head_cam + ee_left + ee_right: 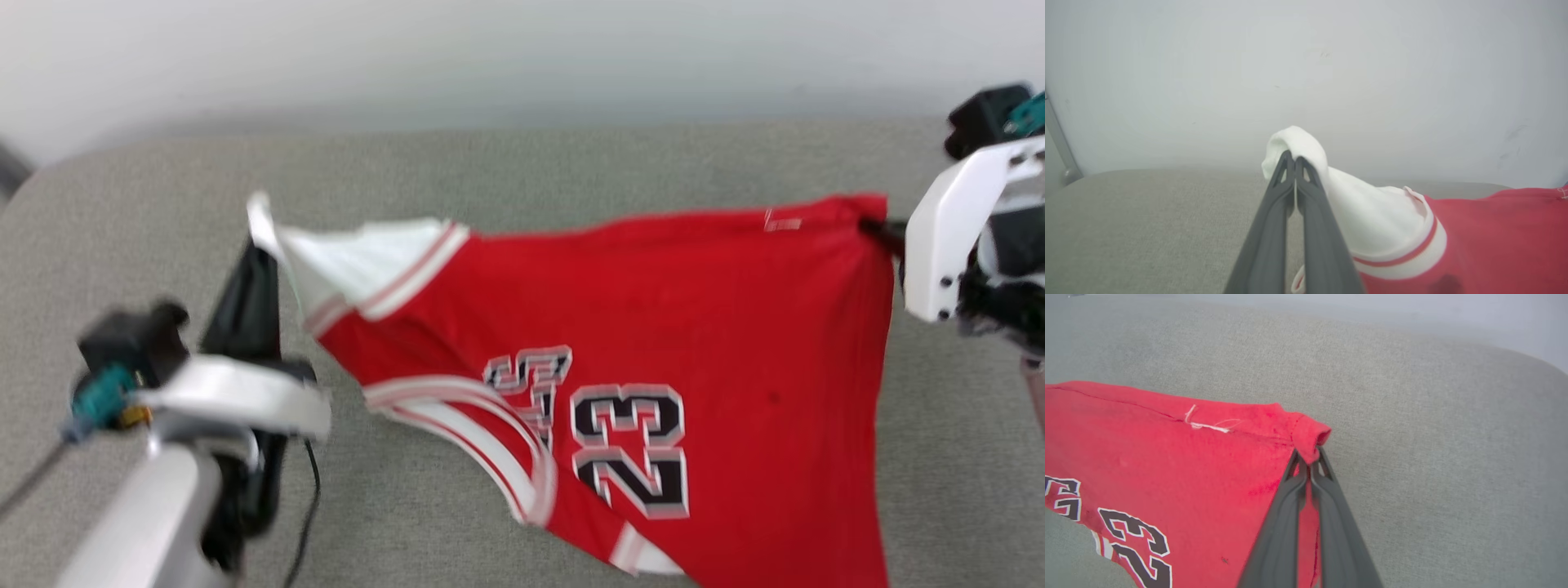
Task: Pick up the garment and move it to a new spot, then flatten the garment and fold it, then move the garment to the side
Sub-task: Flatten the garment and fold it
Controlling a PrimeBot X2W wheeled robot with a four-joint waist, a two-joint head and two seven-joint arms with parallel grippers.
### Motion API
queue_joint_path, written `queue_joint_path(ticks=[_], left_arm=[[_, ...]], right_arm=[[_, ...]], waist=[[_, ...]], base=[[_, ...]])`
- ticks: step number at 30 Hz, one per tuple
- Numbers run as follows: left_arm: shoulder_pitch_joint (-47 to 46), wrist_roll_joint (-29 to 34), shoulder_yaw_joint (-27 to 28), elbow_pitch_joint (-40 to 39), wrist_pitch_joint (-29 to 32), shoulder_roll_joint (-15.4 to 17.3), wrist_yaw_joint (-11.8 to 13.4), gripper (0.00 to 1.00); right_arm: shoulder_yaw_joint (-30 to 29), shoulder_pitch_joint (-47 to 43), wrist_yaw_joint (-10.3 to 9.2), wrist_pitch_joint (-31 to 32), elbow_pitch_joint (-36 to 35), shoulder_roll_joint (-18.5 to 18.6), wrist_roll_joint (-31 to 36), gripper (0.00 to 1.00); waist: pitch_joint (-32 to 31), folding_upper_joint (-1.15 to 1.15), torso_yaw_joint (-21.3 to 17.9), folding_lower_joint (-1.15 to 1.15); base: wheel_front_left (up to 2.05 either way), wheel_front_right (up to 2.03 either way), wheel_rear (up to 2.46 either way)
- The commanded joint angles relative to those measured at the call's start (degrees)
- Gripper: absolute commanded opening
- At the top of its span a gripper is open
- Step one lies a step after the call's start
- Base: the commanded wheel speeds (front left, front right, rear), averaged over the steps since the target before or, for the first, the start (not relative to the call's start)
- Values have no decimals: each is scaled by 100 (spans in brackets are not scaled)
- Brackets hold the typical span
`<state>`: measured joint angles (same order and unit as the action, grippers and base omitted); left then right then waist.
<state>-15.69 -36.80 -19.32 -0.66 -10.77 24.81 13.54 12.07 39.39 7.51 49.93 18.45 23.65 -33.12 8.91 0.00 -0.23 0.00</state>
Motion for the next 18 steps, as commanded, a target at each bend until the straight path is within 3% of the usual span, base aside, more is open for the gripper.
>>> queue_joint_path(ticks=[1, 8, 12, 18], left_arm=[[-301, 46, 46, 24, 46, 80, -82, 0], [-2095, 191, 42, 516, 437, 293, -484, 0], [-3224, 289, 16, 1005, 479, 185, -652, 0], [-4984, 536, 77, 1933, 360, 215, -863, 0]], right_arm=[[-53, 158, -4, -109, -65, 18, 72, 0], [-382, 936, -4, -622, -127, 20, 309, 0], [-586, 1574, -4, -973, -65, 93, 452, 0], [-948, 2674, -4, -1388, 154, -99, 536, 0]], waist=[[-192, 0, -86, 0], [-116, 0, -225, 0], [190, 0, -241, 0], [889, 0, -396, 0]], base=[[0, 0, 0], [0, 0, 0], [0, 0, 0], [0, 0, 0]])
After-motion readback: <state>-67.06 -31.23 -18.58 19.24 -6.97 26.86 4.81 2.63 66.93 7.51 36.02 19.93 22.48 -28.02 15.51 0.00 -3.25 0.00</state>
